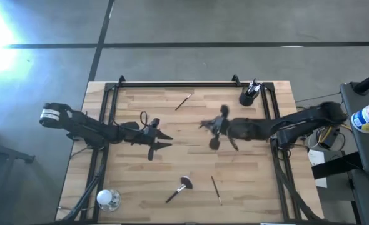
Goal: Put items in baskets/containers
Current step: Put the foundation brush into the pen holder
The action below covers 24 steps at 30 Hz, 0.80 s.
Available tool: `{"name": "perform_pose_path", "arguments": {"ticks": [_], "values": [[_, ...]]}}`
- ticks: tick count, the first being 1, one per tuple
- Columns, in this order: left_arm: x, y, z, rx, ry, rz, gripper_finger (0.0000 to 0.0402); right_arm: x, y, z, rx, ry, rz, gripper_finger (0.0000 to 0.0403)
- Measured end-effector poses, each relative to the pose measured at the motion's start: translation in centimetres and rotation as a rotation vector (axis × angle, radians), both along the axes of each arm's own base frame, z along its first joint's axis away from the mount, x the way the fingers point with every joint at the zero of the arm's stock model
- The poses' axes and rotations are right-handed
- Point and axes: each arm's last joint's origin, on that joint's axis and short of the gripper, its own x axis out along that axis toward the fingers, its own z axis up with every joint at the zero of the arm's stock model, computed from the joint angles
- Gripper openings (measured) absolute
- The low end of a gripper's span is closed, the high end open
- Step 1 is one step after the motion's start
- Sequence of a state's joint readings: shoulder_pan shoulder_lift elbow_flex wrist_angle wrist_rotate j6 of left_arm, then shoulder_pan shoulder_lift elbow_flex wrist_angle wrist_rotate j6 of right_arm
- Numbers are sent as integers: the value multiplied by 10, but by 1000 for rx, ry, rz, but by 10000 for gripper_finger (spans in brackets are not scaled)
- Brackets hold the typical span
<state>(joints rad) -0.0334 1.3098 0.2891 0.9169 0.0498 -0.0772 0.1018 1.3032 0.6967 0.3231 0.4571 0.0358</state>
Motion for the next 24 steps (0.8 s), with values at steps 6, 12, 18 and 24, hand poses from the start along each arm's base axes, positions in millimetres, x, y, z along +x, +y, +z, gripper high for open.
{"name": "perform_pose_path", "arguments": {"ticks": [6, 12, 18, 24], "values": [[-3, 0, -3, 0, 8, 0, 115, -56, -32, 7, 12, 115, -365, 13], [-3, 0, -4, -1, 8, 0, 115, -108, -62, 13, 24, 78, -699, 13], [-3, 0, -4, -1, 7, -1, 115, -132, -89, 15, -9, 58, -902, 13], [-3, 0, -4, -1, 7, 0, 115, -143, -119, 4, 60, 113, -986, 13]]}}
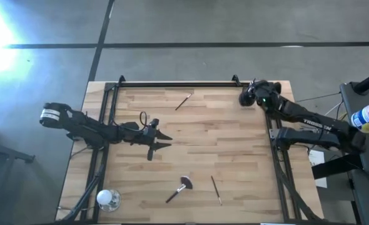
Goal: Put items in baskets/containers
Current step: Put the foundation brush into the pen holder
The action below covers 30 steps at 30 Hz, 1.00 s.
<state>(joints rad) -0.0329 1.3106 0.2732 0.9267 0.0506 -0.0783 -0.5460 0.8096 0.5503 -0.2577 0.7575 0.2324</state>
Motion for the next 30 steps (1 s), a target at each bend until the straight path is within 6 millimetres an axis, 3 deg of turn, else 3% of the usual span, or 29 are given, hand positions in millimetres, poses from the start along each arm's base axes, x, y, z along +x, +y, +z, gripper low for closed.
{"name": "perform_pose_path", "arguments": {"ticks": [7, 21, 30], "values": [[0, 0, 0, -2, 4, 0, 115, -2, -21, -14, 83, 40, -49, 13], [0, 0, -1, -3, 10, -2, 115, 4, -35, -33, 188, 61, -67, 16], [0, 0, -1, -5, 9, -11, 115, 9, -39, -44, 233, 102, -60, 88]]}}
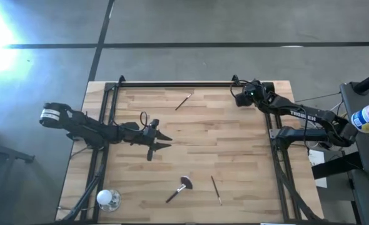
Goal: Put items in baskets/containers
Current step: Put the foundation brush into the pen holder, then put the eyeshadow brush into the pen holder
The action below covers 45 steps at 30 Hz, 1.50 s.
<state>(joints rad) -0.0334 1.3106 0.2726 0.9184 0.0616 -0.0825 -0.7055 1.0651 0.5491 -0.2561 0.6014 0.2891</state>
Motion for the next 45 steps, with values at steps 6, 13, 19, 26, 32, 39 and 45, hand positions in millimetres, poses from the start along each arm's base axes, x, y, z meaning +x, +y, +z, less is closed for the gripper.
{"name": "perform_pose_path", "arguments": {"ticks": [6, 13, 19, 26, 32, 39, 45], "values": [[0, 0, 0, -1, 0, 1, 115, -2, 2, 5, -17, -14, 4, 111], [0, 1, 0, -15, 2, 32, 115, -6, 15, 24, -59, -118, 92, 67], [0, 6, -2, -8, 18, 205, 115, 4, 41, 34, -89, -188, 253, 12], [3, 14, -1, -52, 53, 299, 114, 28, 68, 33, -202, -324, 434, 8], [12, 28, -7, -76, 141, 368, 90, 41, 79, 28, -307, -431, 510, 8], [24, 44, -17, -128, 191, 461, 66, 47, 81, 13, -330, -458, 525, 8], [44, 55, -26, -140, 296, 505, 86, 49, 80, 2, -322, -442, 527, 8]]}}
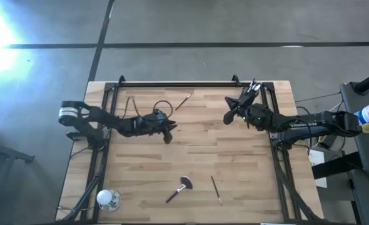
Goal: Put items in baskets/containers
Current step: Put the eyeshadow brush into the pen holder
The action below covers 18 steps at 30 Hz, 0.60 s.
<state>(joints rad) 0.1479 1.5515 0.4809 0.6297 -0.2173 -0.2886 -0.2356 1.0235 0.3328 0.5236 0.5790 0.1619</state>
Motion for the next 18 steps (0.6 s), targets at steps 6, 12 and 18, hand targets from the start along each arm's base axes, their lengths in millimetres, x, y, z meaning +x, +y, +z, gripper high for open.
{"name": "perform_pose_path", "arguments": {"ticks": [6, 12, 18], "values": [[23, 10, -1, 19, 78, 12, 117, 3, -1, -3, 3, 14, 1, 8], [33, 33, 1, 9, 132, 77, 127, 5, -1, -5, 7, 21, 2, 8], [30, 68, 0, 14, 151, 181, 127, 5, -1, -5, 5, 24, 3, 8]]}}
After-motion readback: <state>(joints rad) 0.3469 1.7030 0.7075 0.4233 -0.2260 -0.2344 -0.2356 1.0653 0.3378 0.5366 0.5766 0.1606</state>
